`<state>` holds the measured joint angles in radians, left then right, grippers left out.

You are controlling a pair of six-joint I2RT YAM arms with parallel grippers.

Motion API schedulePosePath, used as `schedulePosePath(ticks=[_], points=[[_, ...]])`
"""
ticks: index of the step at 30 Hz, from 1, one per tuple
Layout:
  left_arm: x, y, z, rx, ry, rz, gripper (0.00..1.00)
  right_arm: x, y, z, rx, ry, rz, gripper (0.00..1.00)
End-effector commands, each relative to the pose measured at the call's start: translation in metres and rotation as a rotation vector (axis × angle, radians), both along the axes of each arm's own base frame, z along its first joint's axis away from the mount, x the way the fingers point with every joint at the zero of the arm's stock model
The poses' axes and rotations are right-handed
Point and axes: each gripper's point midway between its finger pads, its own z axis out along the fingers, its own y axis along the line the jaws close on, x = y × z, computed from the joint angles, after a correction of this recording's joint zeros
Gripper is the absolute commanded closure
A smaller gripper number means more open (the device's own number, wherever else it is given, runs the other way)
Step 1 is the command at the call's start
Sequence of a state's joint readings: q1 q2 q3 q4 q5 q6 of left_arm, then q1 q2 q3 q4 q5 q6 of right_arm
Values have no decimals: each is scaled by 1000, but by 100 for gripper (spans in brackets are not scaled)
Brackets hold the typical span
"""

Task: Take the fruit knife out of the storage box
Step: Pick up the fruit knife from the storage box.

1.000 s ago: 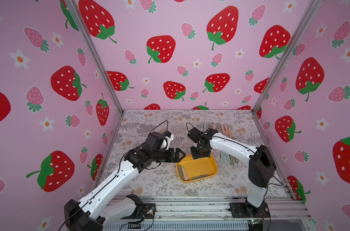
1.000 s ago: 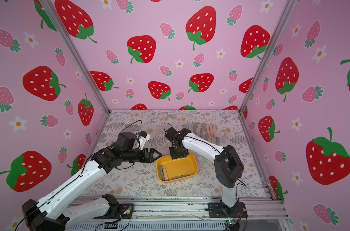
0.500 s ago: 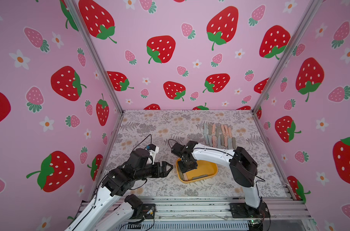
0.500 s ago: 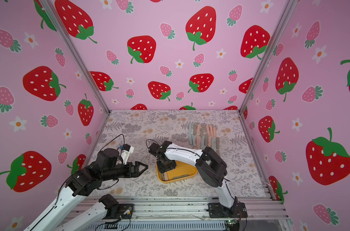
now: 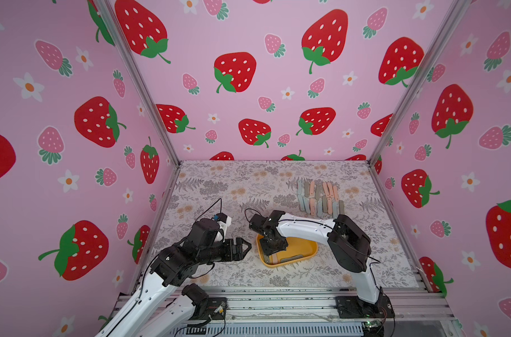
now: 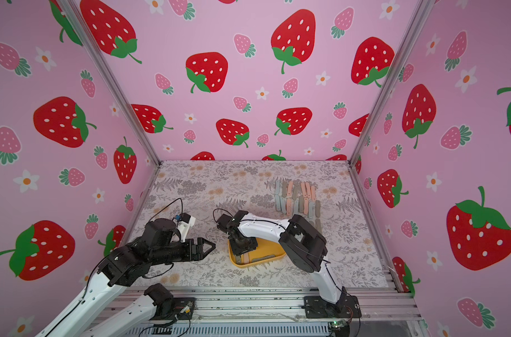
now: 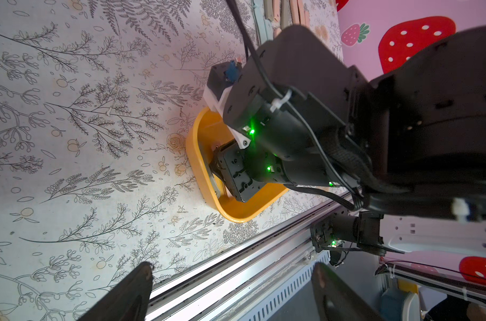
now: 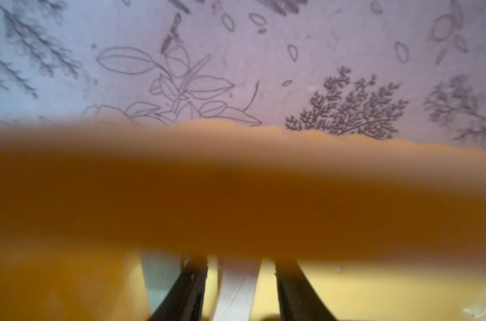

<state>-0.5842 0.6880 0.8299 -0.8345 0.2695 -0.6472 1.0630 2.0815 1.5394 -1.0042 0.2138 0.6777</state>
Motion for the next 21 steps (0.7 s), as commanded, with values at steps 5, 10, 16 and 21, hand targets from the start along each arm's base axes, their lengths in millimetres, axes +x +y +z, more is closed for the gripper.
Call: schedulePosePath(ticks=[5,10,16,21], points=[[3,1,-1,2,-6,14,10,-6,-35,-26,-113,44,-49,77],[6,-1,1,-5,-12,13,10,1,-37,-9,-85,4,-56,83],[17,-13,4,-15,-15,-13,10,13,-46,23,-44,-54,-83,84],[31,-29,7,-30,-19,-45,10,24,-59,52,-9,-96,-115,83]])
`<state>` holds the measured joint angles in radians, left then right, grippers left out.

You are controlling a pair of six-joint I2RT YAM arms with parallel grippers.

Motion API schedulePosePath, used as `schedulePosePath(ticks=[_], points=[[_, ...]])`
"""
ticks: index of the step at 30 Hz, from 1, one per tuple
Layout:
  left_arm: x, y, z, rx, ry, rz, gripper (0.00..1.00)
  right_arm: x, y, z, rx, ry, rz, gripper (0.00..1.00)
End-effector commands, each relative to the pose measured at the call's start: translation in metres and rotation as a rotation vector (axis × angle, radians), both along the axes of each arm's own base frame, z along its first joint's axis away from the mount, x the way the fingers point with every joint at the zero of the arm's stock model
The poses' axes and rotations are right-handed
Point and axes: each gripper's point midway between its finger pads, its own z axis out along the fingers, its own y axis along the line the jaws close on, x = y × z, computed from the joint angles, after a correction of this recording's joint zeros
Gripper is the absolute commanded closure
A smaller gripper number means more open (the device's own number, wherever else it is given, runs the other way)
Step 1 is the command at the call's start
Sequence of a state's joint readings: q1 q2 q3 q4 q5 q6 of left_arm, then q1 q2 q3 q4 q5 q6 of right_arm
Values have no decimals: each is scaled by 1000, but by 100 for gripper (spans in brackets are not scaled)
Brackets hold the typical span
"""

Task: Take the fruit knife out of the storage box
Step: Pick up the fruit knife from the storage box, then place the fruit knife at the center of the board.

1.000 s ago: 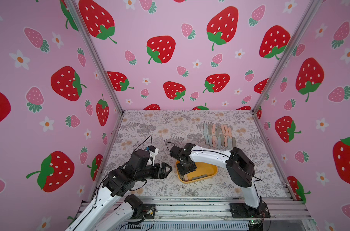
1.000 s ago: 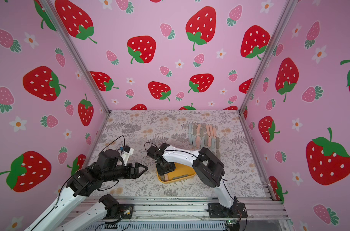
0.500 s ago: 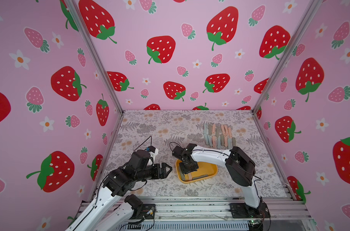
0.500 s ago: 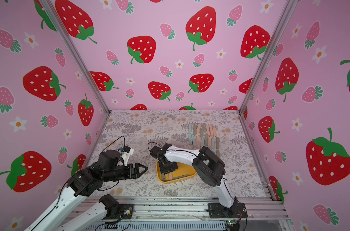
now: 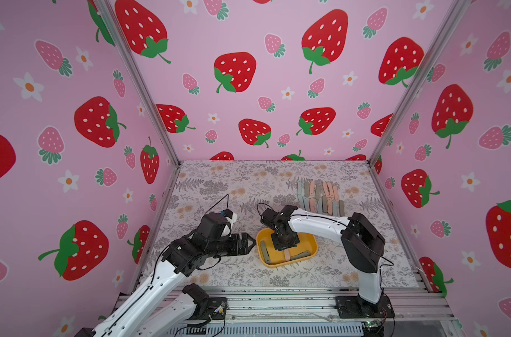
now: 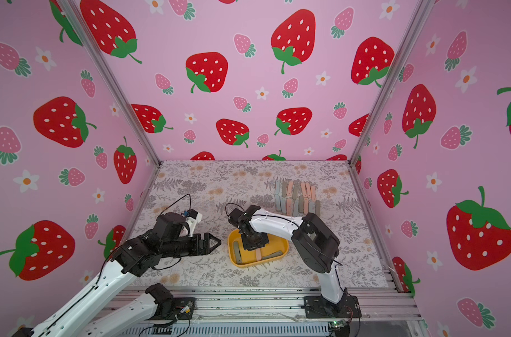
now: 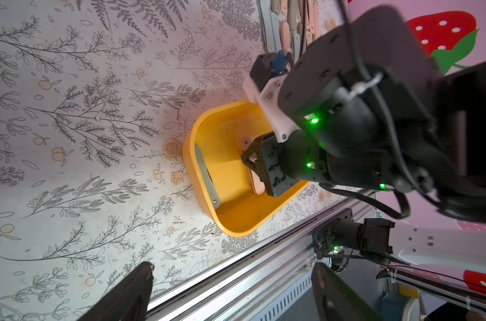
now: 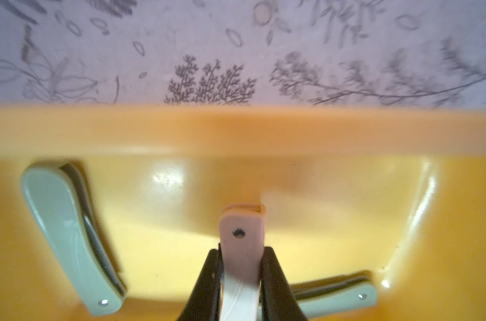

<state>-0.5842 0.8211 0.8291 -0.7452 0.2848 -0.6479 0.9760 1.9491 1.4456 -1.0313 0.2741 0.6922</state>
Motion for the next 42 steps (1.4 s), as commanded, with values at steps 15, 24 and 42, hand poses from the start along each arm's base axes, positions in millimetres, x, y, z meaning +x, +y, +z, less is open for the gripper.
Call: schedulePosePath(ticks=[15,24,42], points=[[74,-103,24,-79,-71,-219,11,53,-117,91,32,-135,-248,82],[108,-150,15,-126,-41,-280,11,78,-158,52,36,-46,-353,82],[117,-163,-4,-102,23,-323,11,96,-154,-13,60,90,-366,66]])
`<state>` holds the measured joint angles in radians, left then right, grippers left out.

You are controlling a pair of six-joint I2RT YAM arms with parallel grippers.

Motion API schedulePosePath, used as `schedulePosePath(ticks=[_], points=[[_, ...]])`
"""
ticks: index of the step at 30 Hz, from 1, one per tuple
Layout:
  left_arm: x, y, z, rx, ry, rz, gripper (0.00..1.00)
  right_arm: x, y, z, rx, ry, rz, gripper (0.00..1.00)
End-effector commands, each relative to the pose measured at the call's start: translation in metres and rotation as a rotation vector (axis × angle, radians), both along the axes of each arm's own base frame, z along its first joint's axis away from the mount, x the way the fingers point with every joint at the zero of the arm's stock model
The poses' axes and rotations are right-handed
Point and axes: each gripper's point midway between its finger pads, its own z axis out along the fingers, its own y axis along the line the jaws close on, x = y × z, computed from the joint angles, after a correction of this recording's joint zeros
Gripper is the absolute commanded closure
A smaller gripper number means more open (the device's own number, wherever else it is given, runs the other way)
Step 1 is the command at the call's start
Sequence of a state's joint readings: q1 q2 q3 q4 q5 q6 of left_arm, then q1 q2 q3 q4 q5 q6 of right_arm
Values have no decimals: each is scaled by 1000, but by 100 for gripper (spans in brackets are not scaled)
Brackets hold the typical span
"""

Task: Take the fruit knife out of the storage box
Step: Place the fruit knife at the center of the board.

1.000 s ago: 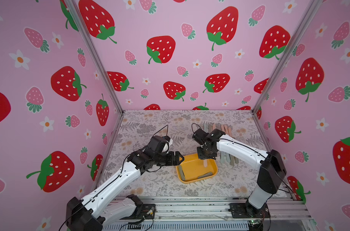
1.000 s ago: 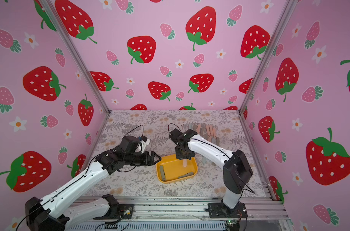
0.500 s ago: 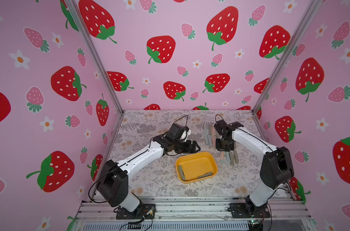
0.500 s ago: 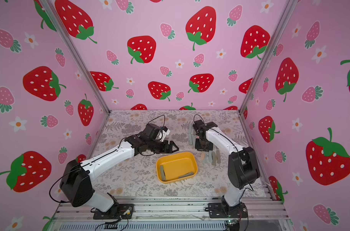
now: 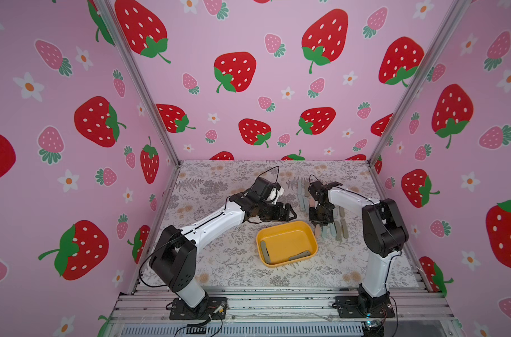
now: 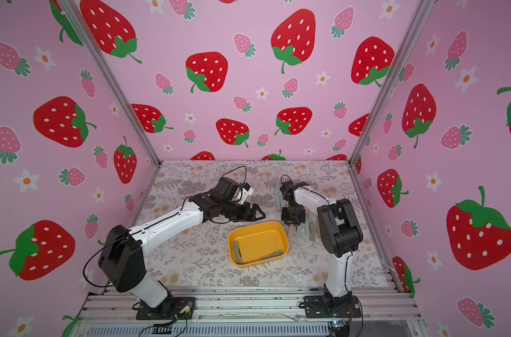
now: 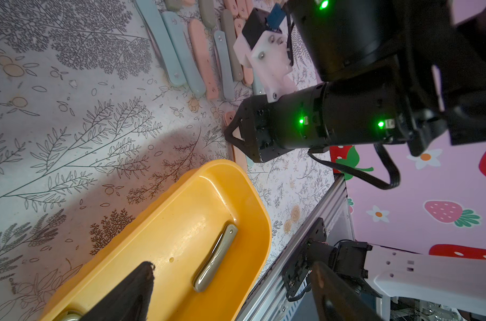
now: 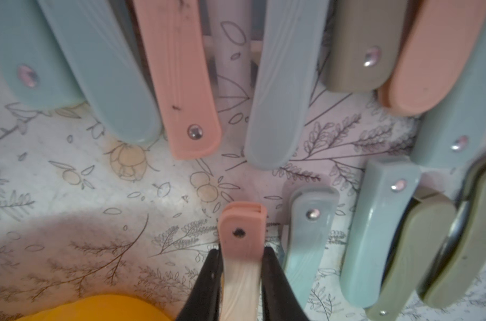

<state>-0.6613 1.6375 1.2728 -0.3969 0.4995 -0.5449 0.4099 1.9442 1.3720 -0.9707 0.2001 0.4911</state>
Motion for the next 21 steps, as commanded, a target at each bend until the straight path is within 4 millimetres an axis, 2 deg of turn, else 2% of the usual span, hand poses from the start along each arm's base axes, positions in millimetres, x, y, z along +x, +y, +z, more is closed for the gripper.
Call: schedulePosePath(ticks=[1,3,7,12,17,21], points=[[2,-7,13,-15,-22,-35,11,6,2,11,23,-28,6,56],[2,-6,15,-13,-25,-38,11,8,1,26,30,-66,5,52],[3,4,26,-15,-46,-24,11,10,5,63,71,-148,0,52],[0,32,42,-15,-79,28,11,4,29,92,141,-204,40,54],[-15,69,53,6,-115,83,11,-12,77,95,187,-205,130,55],[-36,100,55,18,-127,142,11,-33,122,84,181,-187,218,57]])
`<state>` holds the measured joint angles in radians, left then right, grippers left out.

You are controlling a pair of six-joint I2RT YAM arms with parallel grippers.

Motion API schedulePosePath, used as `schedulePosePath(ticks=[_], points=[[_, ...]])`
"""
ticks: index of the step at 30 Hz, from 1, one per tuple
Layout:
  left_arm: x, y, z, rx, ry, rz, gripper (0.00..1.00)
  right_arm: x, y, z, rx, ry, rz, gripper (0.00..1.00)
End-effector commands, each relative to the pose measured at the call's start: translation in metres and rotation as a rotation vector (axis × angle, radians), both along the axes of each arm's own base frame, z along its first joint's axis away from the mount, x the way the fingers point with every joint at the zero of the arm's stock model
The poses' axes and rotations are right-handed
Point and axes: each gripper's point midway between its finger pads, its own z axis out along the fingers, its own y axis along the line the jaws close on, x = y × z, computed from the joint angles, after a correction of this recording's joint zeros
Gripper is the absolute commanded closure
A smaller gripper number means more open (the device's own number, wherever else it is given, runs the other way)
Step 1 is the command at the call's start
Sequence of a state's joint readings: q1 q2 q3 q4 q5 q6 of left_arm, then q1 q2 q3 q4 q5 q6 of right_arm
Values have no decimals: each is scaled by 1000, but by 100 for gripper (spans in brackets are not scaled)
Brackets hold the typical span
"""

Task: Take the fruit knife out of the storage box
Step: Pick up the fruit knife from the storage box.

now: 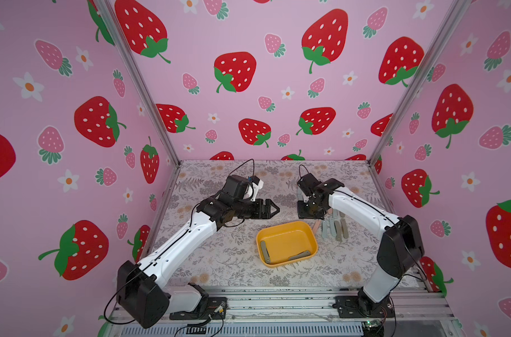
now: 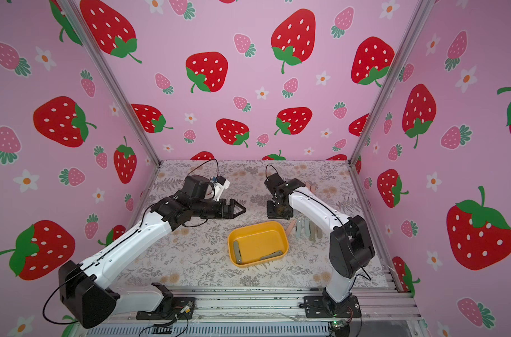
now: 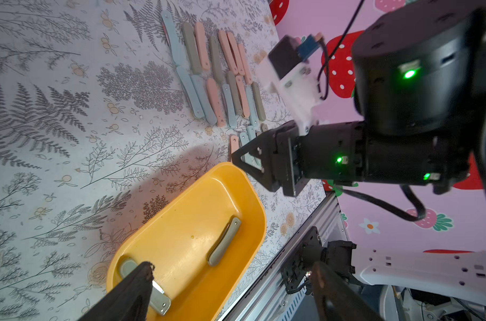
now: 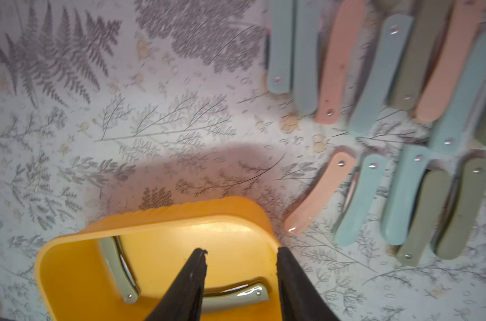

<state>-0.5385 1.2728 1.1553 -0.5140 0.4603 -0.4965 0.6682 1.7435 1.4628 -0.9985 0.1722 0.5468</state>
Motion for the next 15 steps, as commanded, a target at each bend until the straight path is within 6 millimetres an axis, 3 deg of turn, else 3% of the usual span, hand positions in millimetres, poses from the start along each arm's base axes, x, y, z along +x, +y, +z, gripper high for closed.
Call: schedulePosePath(ticks=[1,7,15], points=[[-23,28,-15,55,35,43,10,-19,35,-9,6,38,39,57],[-64,65,-21,63,41,120,10,-48,92,-36,-31,66,145,57],[-101,93,-26,85,51,160,9,-70,131,-69,-62,113,217,58]])
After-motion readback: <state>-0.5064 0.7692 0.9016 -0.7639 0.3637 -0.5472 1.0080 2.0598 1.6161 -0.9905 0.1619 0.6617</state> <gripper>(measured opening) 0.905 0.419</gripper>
